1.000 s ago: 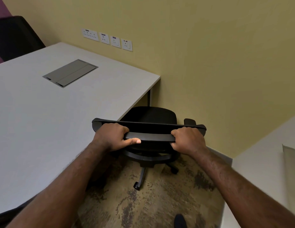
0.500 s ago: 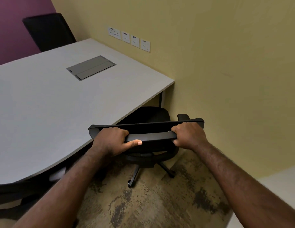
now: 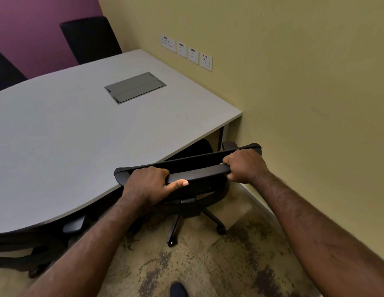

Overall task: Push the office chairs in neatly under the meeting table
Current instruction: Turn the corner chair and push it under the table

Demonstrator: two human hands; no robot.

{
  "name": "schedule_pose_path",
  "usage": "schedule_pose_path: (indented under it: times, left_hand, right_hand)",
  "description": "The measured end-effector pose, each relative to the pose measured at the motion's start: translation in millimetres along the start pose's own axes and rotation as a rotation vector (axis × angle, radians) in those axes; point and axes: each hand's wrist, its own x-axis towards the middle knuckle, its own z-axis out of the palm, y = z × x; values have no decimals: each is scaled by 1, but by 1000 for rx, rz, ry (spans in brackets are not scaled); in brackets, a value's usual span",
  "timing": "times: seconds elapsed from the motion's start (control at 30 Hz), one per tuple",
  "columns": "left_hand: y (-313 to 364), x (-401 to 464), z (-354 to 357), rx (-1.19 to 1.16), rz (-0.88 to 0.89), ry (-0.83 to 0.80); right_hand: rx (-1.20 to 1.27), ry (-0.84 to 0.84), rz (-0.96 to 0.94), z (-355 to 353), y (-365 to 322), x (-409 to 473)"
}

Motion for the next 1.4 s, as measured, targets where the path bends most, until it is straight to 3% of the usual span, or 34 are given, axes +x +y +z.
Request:
schedule_pose_path:
  times: [0.47, 0.87, 1.4]
  left_hand:
    - [6, 67, 12, -1, -123, 69]
    - [18, 127, 18, -6, -298, 68]
    - [41, 172, 26, 47, -431, 82]
  right_hand:
    - [-27, 14, -20, 5, 59, 93]
    - [-54, -28, -207, 7, 115, 171]
    - [-70, 52, -424, 16, 166, 225]
